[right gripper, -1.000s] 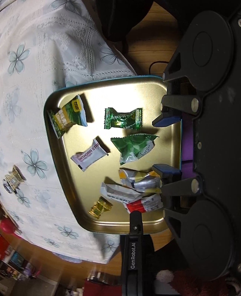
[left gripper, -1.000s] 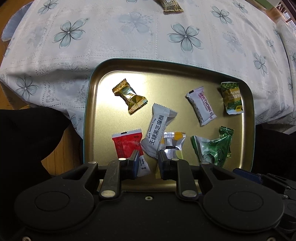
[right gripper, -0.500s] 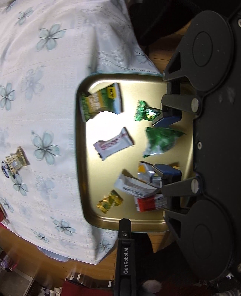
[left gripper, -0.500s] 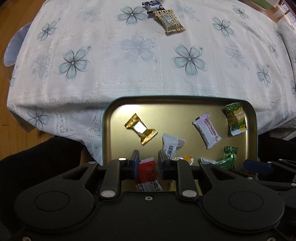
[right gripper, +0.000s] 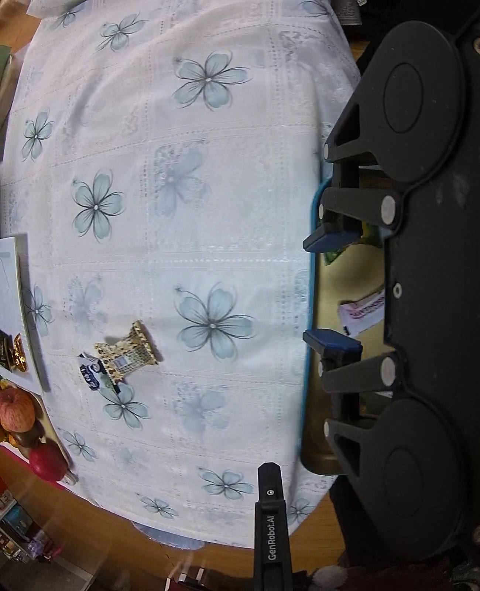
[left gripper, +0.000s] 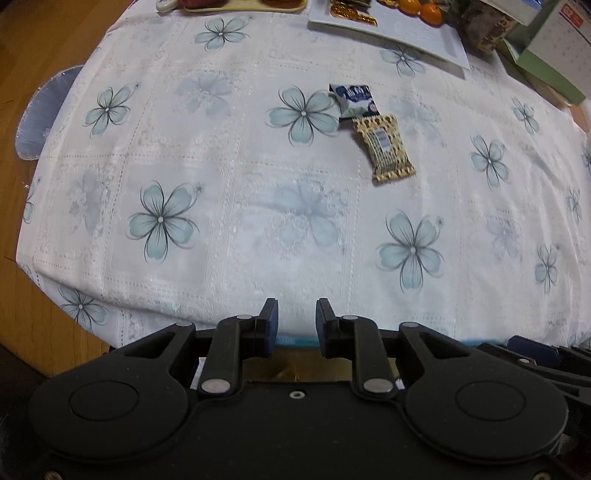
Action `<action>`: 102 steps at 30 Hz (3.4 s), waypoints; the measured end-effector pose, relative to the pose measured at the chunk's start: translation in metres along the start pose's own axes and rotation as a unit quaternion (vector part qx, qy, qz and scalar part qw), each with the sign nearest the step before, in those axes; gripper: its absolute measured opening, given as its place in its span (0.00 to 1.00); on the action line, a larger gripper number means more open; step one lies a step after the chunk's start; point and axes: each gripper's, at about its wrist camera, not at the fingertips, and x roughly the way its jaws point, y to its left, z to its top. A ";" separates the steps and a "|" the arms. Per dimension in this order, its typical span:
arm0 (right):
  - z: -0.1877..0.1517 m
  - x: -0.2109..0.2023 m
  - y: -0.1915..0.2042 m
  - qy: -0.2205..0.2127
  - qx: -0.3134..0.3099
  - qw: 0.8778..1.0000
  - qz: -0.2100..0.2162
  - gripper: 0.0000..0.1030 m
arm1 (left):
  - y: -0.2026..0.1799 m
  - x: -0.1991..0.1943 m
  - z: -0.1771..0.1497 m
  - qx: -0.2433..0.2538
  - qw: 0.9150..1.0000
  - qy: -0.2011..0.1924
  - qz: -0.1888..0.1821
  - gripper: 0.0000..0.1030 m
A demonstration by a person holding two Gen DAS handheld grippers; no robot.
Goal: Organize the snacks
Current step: 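Move both tools back toward the blueberry bag and patterned bar, then grasp the brown-and-gold patterned bar with the right tool, then grasp the blue-and-white blueberry bag with the left tool while the right tool holds the bar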
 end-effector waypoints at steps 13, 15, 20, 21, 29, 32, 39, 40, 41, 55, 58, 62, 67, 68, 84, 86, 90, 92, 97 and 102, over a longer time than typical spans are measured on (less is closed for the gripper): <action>0.083 0.039 0.038 -0.046 -0.018 0.999 -0.024 0.49 | 0.026 0.048 0.056 -0.056 0.998 0.002 0.034 0.29; 0.091 0.047 0.045 -0.055 -0.022 0.998 -0.023 0.50 | 0.027 0.050 0.060 -0.059 0.998 0.009 0.019 0.29; 0.108 0.069 0.056 -0.067 -0.028 0.997 -0.024 0.51 | 0.021 0.047 0.066 -0.049 0.998 -0.001 0.024 0.30; 0.111 0.073 0.058 -0.068 -0.028 0.997 -0.025 0.51 | 0.022 0.046 0.067 -0.050 0.998 -0.003 0.026 0.30; 0.129 0.091 0.065 -0.078 -0.028 0.996 -0.015 0.53 | 0.038 0.037 0.074 -0.086 0.996 -0.011 0.012 0.30; 0.134 0.097 0.070 -0.080 -0.033 0.996 -0.014 0.54 | 0.040 0.033 0.075 -0.092 0.996 -0.015 0.004 0.30; 0.141 0.112 0.077 -0.083 -0.033 0.996 -0.021 0.54 | 0.045 0.031 0.078 -0.104 0.994 -0.012 -0.016 0.30; 0.141 0.114 0.078 -0.084 -0.036 0.996 -0.024 0.54 | 0.046 0.030 0.079 -0.107 0.994 -0.012 -0.018 0.30; 0.142 0.116 0.079 -0.086 -0.040 0.995 -0.027 0.55 | 0.046 0.030 0.079 -0.109 0.994 -0.012 -0.020 0.30; 0.135 0.114 0.076 -0.103 -0.077 0.991 -0.039 0.35 | 0.046 0.034 0.081 -0.111 0.994 -0.007 -0.021 0.30; 0.129 0.104 0.062 -0.106 -0.063 0.992 -0.032 0.34 | 0.043 0.036 0.080 -0.107 0.994 -0.005 -0.017 0.30; 0.119 0.088 0.039 -0.108 -0.041 0.993 -0.030 0.35 | 0.037 0.043 0.081 -0.102 0.995 0.003 -0.011 0.30; 0.105 0.076 0.003 -0.101 0.002 0.994 -0.038 0.35 | 0.028 0.053 0.081 -0.095 0.995 0.016 -0.005 0.30; 0.101 0.074 -0.004 -0.100 0.012 0.994 -0.038 0.35 | 0.026 0.055 0.080 -0.094 0.995 0.019 -0.006 0.30; 0.074 0.041 -0.027 -0.084 0.054 0.995 -0.008 0.35 | -0.006 0.078 0.078 -0.061 0.997 0.032 0.025 0.30; 0.074 0.046 -0.030 -0.072 0.056 0.996 -0.016 0.35 | -0.006 0.081 0.078 -0.064 0.997 0.035 0.032 0.30; 0.076 0.051 -0.039 -0.054 0.066 0.996 -0.008 0.35 | -0.009 0.088 0.078 -0.068 0.996 0.038 0.039 0.31; 0.077 0.052 -0.042 -0.051 0.071 0.996 -0.002 0.35 | -0.012 0.088 0.078 -0.063 0.996 0.036 0.042 0.32; 0.078 0.049 -0.042 -0.040 0.074 0.996 0.021 0.35 | -0.022 0.090 0.074 -0.048 0.997 0.030 0.045 0.33; 0.076 0.049 -0.041 -0.036 0.071 0.997 0.022 0.35 | -0.021 0.090 0.071 -0.050 0.998 0.028 0.041 0.34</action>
